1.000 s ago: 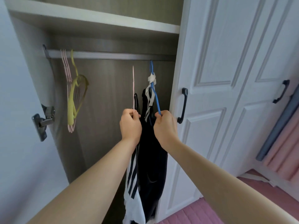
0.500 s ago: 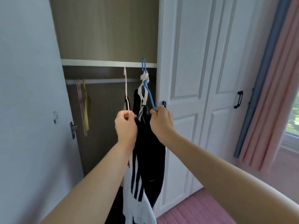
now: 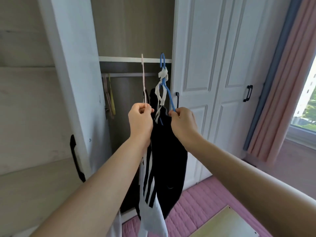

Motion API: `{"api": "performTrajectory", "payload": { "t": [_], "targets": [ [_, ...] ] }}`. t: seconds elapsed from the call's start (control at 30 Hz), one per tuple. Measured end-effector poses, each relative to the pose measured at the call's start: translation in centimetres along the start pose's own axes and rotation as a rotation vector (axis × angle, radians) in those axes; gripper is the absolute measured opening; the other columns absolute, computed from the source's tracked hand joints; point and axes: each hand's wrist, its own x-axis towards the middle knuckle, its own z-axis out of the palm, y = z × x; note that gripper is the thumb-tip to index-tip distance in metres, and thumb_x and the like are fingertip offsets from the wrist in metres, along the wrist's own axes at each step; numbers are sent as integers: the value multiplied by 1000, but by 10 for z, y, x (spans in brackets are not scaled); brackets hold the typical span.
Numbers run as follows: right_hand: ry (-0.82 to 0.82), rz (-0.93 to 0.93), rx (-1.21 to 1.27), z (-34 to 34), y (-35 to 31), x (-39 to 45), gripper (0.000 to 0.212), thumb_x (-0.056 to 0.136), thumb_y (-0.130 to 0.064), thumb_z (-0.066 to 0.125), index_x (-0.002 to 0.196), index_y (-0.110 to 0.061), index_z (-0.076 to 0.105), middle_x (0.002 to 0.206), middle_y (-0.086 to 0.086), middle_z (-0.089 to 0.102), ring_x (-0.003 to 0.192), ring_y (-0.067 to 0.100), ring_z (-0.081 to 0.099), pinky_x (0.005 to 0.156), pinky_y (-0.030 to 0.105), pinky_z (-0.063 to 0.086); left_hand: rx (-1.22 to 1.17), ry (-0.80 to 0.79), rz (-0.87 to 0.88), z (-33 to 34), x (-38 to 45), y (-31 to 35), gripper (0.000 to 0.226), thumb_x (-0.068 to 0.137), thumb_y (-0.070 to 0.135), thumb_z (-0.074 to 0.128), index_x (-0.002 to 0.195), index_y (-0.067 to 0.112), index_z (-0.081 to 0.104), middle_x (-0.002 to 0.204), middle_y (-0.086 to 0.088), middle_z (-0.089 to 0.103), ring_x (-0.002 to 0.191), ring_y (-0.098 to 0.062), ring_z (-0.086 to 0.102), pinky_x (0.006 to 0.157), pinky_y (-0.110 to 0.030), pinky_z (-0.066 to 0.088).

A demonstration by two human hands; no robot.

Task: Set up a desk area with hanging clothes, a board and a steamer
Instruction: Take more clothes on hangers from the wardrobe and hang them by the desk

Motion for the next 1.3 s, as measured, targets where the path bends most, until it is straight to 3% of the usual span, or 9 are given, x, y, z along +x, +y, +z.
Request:
{"api": "performTrajectory", "payload": {
  "t": [0.13, 0.33, 0.53, 0.67, 0.83, 1.03, 1.1, 1.2, 1.3],
  "targets": [
    [10, 20, 19, -17, -2, -45, 22, 99, -16, 40, 97, -12, 61, 74, 1, 53, 48, 9, 40, 32, 15, 28, 44, -21, -9, -26, -38, 6, 11, 97, 19, 51, 97, 15, 62, 86, 5, 66, 73, 0, 55, 63, -11, 39],
    [28, 13, -17, -31, -18, -104, 19, 100, -15, 40, 96, -15, 58, 72, 0, 51, 48, 10, 39, 29, 12, 25, 20, -45, -59, -53, -86, 8, 11, 97, 19, 52, 95, 15, 62, 85, 4, 66, 71, 1, 56, 53, 1, 37],
    [33, 32, -17, -32, -29, -161, 18, 100, -17, 40, 91, -21, 56, 84, 5, 60, 52, 9, 43, 33, 12, 29, 13, -123, -93, -78, -128, 16, 12, 98, 22, 48, 91, 23, 58, 86, 8, 67, 56, 17, 52, 49, 2, 36],
    [40, 38, -4, -33, -38, -200, 19, 100, -17, 40, 89, -22, 54, 85, 5, 61, 51, 9, 43, 34, 13, 32, -13, -152, -116, -103, -156, 24, 12, 98, 19, 47, 101, 21, 58, 87, 10, 68, 55, 14, 52, 49, 0, 39],
    [78, 33, -13, -34, -50, -255, 18, 100, -18, 39, 97, -18, 58, 82, 0, 58, 49, 8, 42, 33, 12, 32, -69, -200, -147, -138, -193, 38, 17, 97, 13, 45, 107, 18, 58, 91, 9, 68, 83, -2, 60, 70, -16, 47],
    [78, 33, -78, -39, -59, -322, 19, 99, -19, 38, 95, -21, 57, 82, -1, 58, 50, 11, 43, 42, 23, 39, -171, -247, -202, -175, -234, 46, 20, 92, 6, 50, 98, 22, 60, 86, 10, 69, 77, 0, 64, 69, -16, 49],
    [76, 42, -93, -43, -61, -340, 18, 99, -20, 39, 94, -23, 55, 83, -4, 58, 52, 12, 46, 48, 29, 41, -207, -299, -267, -185, -243, 49, 20, 90, 2, 51, 97, 19, 61, 88, 6, 70, 85, -8, 65, 76, -24, 52],
    [73, 44, -112, -52, -65, -362, 18, 99, -20, 40, 93, -25, 56, 83, -10, 56, 54, 11, 49, 47, 27, 41, -312, -419, -397, -197, -254, 52, 18, 89, -2, 50, 91, 14, 59, 87, 0, 73, 89, -19, 64, 81, -35, 52],
    [62, 56, -123, -60, -67, -377, 18, 99, -22, 41, 92, -25, 57, 85, -8, 58, 53, 11, 49, 46, 27, 41, -344, -508, -431, -207, -262, 51, 18, 90, -1, 50, 86, 15, 57, 101, -4, 73, 101, -28, 63, 97, -46, 49]
  ]
}}
